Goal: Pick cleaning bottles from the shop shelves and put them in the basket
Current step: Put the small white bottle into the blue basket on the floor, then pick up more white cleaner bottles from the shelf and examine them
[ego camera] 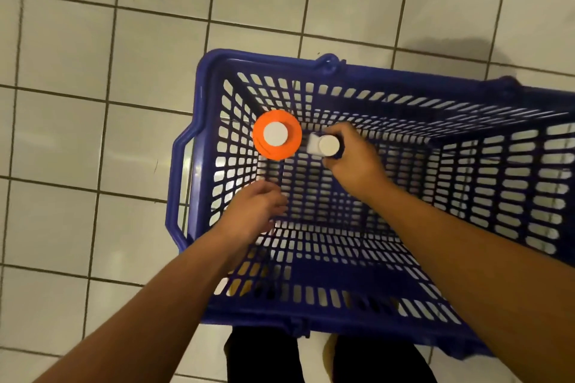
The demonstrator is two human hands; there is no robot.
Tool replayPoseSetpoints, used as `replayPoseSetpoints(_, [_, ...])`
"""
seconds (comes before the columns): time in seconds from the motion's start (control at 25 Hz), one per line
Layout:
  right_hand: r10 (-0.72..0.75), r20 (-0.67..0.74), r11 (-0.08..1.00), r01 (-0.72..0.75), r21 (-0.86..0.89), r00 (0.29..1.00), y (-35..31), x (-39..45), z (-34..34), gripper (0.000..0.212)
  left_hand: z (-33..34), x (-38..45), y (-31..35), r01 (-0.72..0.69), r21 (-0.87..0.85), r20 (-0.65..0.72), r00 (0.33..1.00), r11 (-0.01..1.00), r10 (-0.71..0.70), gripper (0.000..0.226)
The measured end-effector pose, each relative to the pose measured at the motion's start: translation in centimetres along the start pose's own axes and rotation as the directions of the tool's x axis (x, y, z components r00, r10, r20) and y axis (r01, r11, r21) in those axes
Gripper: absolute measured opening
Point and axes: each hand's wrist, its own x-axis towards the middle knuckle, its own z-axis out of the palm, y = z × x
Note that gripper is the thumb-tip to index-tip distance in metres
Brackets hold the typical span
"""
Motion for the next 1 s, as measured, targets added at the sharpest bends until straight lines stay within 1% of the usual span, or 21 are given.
replayPoseSetpoints(0.08, [-0.01, 0.029, 1.0, 0.011, -0.026, 1.0, 0.0, 0.0, -0.2, 0.055, -0.3, -0.4, -0.2, 0.013, 0.004, 0.001, 1.0, 1.0, -0.013, 0.019])
replayPoseSetpoints(0.16, [0.02, 0.033, 1.0, -0.02, 0.006, 0.999, -0.2, -0.7, -0.7, 0.071, -0.6, -1.3, 0.1, 0.02, 0.006, -0.004, 1.0, 1.0, -0.02, 0.021])
replayPoseSetpoints(0.2, [0.047, 0.03, 0.998, -0.048, 0.045, 0.998, -0.5, -1.5, -1.4, 0.076, -0.6, -2.3, 0.3, 0.021, -0.003, -0.013, 1.0, 1.0, -0.021, 0.02])
replayPoseSetpoints(0.28, [0.123, 0.019, 0.976, -0.124, 0.177, 0.992, -1.4, -4.3, -3.7, 0.08, -0.5, -5.5, 1.2, 0.027, -0.012, -0.022, 0.999, 1.0, -0.027, 0.017])
replayPoseSetpoints(0.36, [0.219, 0.012, 0.908, -0.209, 0.364, 0.976, -3.0, -8.7, -7.1, 0.078, 0.0, -10.4, 3.0, 0.026, -0.019, -0.012, 1.0, 0.999, -0.026, 0.018])
replayPoseSetpoints(0.44, [0.32, 0.026, 0.807, -0.286, 0.517, 0.947, -5.3, -13.8, -10.6, 0.074, 0.2, -15.6, 4.7, 0.011, -0.023, 0.02, 1.0, 1.0, -0.01, 0.022])
replayPoseSetpoints(0.52, [0.391, 0.019, 0.692, -0.307, 0.654, 0.92, -8.4, -19.9, -15.0, 0.068, 0.3, -21.9, 7.0, -0.022, 0.0, 0.072, 0.997, 1.0, 0.022, 0.028])
replayPoseSetpoints(0.6, [0.452, -0.043, 0.602, -0.269, 0.752, 0.891, -11.4, -27.4, -19.5, 0.061, 0.5, -28.7, 8.9, -0.081, 0.06, 0.148, 0.986, 0.995, 0.072, 0.03])
replayPoseSetpoints(0.68, [0.494, -0.1, 0.533, -0.209, 0.82, 0.864, -14.9, -35.0, -23.4, 0.055, 0.6, -35.3, 11.2, -0.165, 0.179, 0.251, 0.961, 0.97, 0.118, 0.024])
replayPoseSetpoints(0.76, [0.525, -0.157, 0.493, -0.149, 0.857, 0.836, -17.7, -41.9, -26.2, 0.044, 1.4, -40.2, 12.8, -0.193, 0.201, 0.328, 0.937, 0.96, 0.119, 0.021])
replayPoseSetpoints(0.8, [0.555, -0.191, 0.452, -0.101, 0.886, 0.809, -19.2, -46.1, -27.3, 0.038, 1.9, -42.9, 13.3, -0.201, 0.225, 0.357, 0.927, 0.953, 0.112, 0.02])
replayPoseSetpoints(0.88, [0.638, -0.263, 0.355, 0.026, 0.935, 0.724, -21.7, -54.7, -28.6, 0.028, 4.1, -48.1, 13.5, -0.247, 0.339, 0.435, 0.897, 0.908, 0.081, 0.017])
replayPoseSetpoints(0.96, [0.706, -0.333, 0.304, 0.156, 0.94, 0.625, -23.5, -63.1, -28.3, 0.024, 6.7, -53.5, 12.3, -0.278, 0.455, 0.514, 0.858, 0.846, 0.006, 0.012])
replayPoseSetpoints(1.0, [0.744, -0.364, 0.294, 0.215, 0.931, 0.56, -24.1, -67.3, -27.7, 0.023, 8.3, -56.2, 11.3, -0.288, 0.502, 0.557, 0.829, 0.816, -0.05, 0.018])
